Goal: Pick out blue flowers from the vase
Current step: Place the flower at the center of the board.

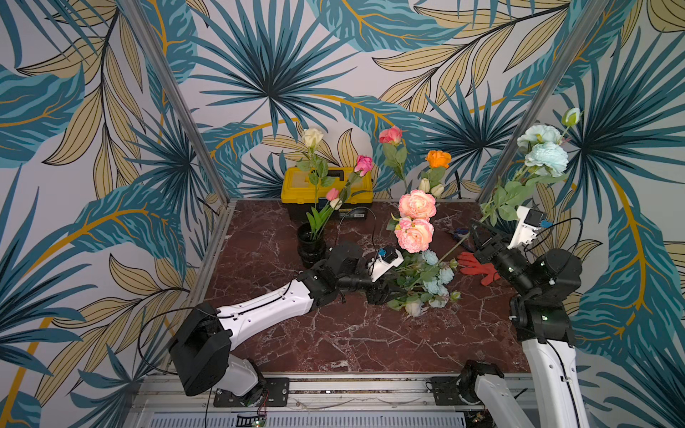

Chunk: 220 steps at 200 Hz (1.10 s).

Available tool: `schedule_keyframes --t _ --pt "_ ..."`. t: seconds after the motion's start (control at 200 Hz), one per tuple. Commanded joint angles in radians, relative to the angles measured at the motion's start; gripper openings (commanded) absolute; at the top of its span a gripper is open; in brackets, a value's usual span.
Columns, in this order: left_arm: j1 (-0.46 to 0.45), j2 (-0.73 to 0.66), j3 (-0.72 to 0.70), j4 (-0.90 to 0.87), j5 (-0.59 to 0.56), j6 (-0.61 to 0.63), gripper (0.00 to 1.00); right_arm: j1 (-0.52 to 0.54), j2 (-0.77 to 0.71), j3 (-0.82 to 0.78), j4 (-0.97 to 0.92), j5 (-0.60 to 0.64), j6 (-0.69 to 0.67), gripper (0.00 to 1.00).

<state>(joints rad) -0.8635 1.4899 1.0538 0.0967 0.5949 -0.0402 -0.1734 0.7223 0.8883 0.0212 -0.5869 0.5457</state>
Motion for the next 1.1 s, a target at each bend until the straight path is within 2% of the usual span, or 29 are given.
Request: schedule_keyframes --t 0.0,0.35,0.571,0.831,1.096 --pt "-0.003 0.035 0.048 0.097 0.046 -0.057 0.60 0.028 -0.031 -0.050 0.066 -0.021 0.055 0.00" --pt "-0.012 0.133 0.147 0.110 0.063 -0.072 0.60 0.169 -0.031 -0.137 0.057 0.014 0.062 0.00" --pt "-0.022 0.172 0.206 0.110 0.087 -0.079 0.61 0.220 0.001 -0.168 0.097 0.043 0.064 0.00" --pt "-0.023 0.169 0.213 0.129 0.084 -0.083 0.60 0.269 0.043 -0.199 0.135 0.075 0.055 0.00" --pt "-0.023 0.182 0.211 0.144 0.064 -0.088 0.53 0.310 0.057 -0.201 0.140 0.095 0.048 0.00"
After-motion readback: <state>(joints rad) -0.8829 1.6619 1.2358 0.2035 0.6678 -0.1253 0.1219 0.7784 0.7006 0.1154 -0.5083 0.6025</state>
